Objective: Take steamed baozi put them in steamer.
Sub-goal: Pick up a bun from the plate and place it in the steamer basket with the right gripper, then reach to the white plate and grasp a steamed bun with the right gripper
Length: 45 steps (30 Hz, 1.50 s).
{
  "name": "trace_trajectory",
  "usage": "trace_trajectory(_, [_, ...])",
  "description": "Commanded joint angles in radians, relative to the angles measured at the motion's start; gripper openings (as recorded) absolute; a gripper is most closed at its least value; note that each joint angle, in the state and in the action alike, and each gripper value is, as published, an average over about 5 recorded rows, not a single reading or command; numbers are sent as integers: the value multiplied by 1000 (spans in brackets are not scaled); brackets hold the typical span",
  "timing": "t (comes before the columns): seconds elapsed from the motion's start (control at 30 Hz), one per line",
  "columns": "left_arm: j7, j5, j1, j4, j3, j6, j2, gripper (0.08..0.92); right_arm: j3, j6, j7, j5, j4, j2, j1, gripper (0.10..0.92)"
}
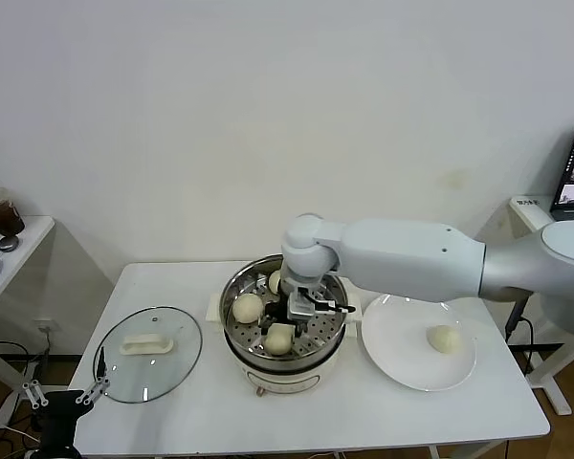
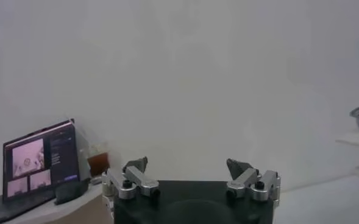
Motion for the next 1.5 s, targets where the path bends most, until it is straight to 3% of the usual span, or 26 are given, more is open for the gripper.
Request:
trace_trajectory(0.03, [1, -1, -2, -1, 0, 1, 2, 823, 39, 8, -10, 20, -1, -44, 49, 677])
trace_trajectory(0.2, [1, -5, -8, -3, 1, 4, 4, 823, 111, -140, -56, 104, 2, -180, 91, 801])
trace_trajectory(0.47, [3, -7, -16, -1, 9, 5, 18, 823, 166, -632, -107, 257, 66, -495, 79, 823])
trace_trajectory(0.6, [4, -5, -21, 1, 21, 6, 24, 823, 209, -744, -140, 228, 83, -634, 23, 823])
trace_trajectory(0.97, [6, 0, -25, -1, 35, 10, 29, 823, 515, -662, -170, -34, -33, -774, -436, 823])
trace_trajectory(1.17, [7, 3, -24, -6, 30, 18, 28, 823, 699, -581, -165, -120, -151, -736, -636, 823])
trace_trajectory(1.5, [8, 12, -15, -6, 30, 21, 20, 823, 749, -551, -94, -200, -274, -612, -693, 823])
